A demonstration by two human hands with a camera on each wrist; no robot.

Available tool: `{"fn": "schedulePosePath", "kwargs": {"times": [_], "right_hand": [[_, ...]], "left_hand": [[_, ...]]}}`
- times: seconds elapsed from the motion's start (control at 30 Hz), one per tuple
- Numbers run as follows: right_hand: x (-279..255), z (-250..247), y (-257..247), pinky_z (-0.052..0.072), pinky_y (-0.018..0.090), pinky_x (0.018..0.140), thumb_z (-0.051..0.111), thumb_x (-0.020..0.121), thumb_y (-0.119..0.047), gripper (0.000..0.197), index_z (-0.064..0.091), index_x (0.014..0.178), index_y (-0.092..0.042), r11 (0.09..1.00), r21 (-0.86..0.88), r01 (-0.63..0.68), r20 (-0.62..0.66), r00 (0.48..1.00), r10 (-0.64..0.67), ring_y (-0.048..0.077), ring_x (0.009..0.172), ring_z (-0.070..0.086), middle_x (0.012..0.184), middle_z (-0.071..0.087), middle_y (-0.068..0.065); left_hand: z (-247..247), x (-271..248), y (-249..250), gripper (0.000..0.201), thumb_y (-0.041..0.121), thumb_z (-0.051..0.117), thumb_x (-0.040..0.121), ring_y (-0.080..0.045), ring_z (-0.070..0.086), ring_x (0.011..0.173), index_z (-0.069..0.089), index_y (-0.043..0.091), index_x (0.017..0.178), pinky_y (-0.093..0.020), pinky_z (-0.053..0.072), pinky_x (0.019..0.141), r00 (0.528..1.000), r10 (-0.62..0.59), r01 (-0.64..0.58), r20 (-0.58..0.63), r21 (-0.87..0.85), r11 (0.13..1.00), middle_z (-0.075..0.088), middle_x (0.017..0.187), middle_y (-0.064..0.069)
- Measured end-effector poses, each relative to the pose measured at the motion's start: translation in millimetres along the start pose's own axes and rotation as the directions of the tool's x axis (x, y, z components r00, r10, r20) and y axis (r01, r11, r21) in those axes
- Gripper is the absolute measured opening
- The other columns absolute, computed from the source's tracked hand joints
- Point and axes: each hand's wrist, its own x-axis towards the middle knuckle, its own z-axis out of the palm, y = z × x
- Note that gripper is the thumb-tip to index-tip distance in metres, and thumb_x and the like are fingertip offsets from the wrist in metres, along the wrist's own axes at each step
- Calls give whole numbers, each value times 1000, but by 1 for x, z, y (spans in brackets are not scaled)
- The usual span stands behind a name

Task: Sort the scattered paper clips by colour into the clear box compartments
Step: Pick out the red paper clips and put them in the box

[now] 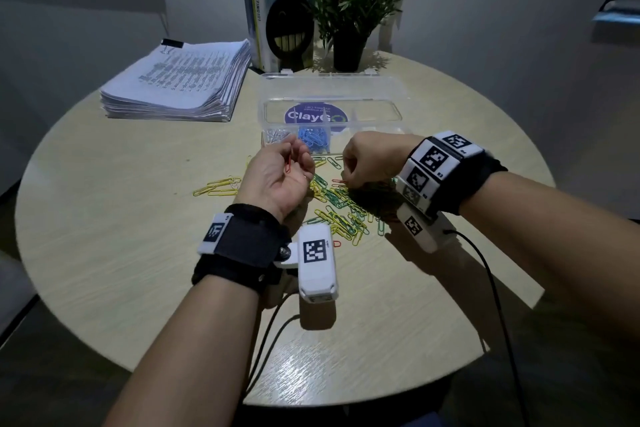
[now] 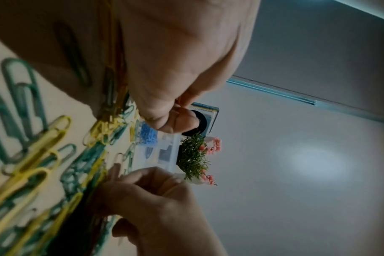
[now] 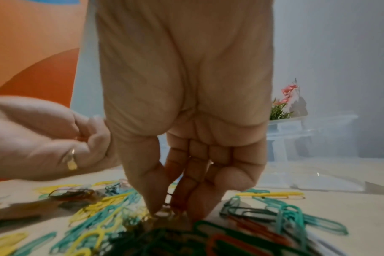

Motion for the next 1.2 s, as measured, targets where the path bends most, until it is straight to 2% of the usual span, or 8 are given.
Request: {"fn": "schedulePosePath", "kwargs": {"times": [0.2, 0.3, 0.4, 0.57, 0.7, 0.87, 1.07, 1.2], "right_hand": [[1, -11, 8, 54, 32, 62, 69, 78, -2, 21, 56, 67, -15, 969, 243, -35, 17, 999, 32, 16, 63, 59, 67, 60, 2], [1, -17, 7, 54, 28, 60, 67, 80, 5, 23, 55, 72, -14, 921, 388, 3, -40, 999, 13, 14, 62, 61, 71, 62, 4], [1, -21, -1, 51, 20, 53, 70, 81, 0, 18, 58, 77, -13, 862, 502, 63, -125, 992, 0, 11, 61, 65, 71, 65, 3], [-3, -20, -10, 57, 25, 61, 67, 87, -17, 10, 65, 93, -9, 861, 499, 102, -136, 990, -39, 14, 70, 68, 83, 70, 5], [-12, -20, 7, 56, 30, 63, 57, 92, -7, 10, 66, 94, -4, 913, 408, -7, -123, 990, 63, 22, 77, 65, 86, 68, 12], [-22, -8, 28, 56, 43, 85, 66, 86, -8, 20, 71, 102, 3, 982, 82, -173, -110, 977, 181, 27, 81, 65, 98, 71, 19], [-22, 3, 35, 52, 29, 59, 75, 80, -19, 25, 72, 99, -3, 972, 54, -229, -56, 971, 232, 23, 71, 62, 93, 72, 14], [-21, 2, 35, 49, 28, 56, 71, 80, -19, 22, 72, 96, -4, 968, 61, -242, -42, 969, 244, 19, 64, 58, 79, 67, 7]], "left_hand": [[-5, 4, -7, 16, 9, 39, 98, -10, 50, 57, 52, 10, 89, -16, 41, 47, 1000, -13, 14, -11, 95, 995, 51, 69, -2], [-2, 0, -8, 14, 9, 43, 98, -15, 57, 66, 53, 5, 89, -21, 51, 62, 999, -36, 35, 9, 50, 998, 55, 72, -6], [1, -5, -10, 13, 6, 42, 96, -22, 61, 84, 54, 2, 93, -32, 50, 88, 999, -26, 27, 43, -27, 999, 58, 83, -11], [2, -11, -17, 20, 15, 38, 99, -26, 63, 98, 54, 4, 96, -41, 46, 96, 991, -52, 63, 124, -89, 994, 61, 99, -17], [1, -9, -20, 12, 8, 42, 97, -17, 56, 74, 52, 0, 99, -31, 53, 74, 992, -62, 73, 114, -95, 993, 54, 85, -14], [2, -9, -24, 16, -9, 44, 92, -14, 52, 69, 50, -3, 105, -18, 50, 65, 985, -105, 104, 140, 19, 994, 51, 91, -16], [3, -11, -24, 32, -16, 29, 92, -12, 53, 67, 48, 4, 109, -16, 48, 53, 982, -113, 109, 152, 38, 993, 54, 89, -14], [3, -11, -24, 35, -16, 30, 91, -6, 46, 58, 48, 9, 107, -12, 36, 50, 984, -109, 88, 143, 150, 985, 55, 84, -10]]}}
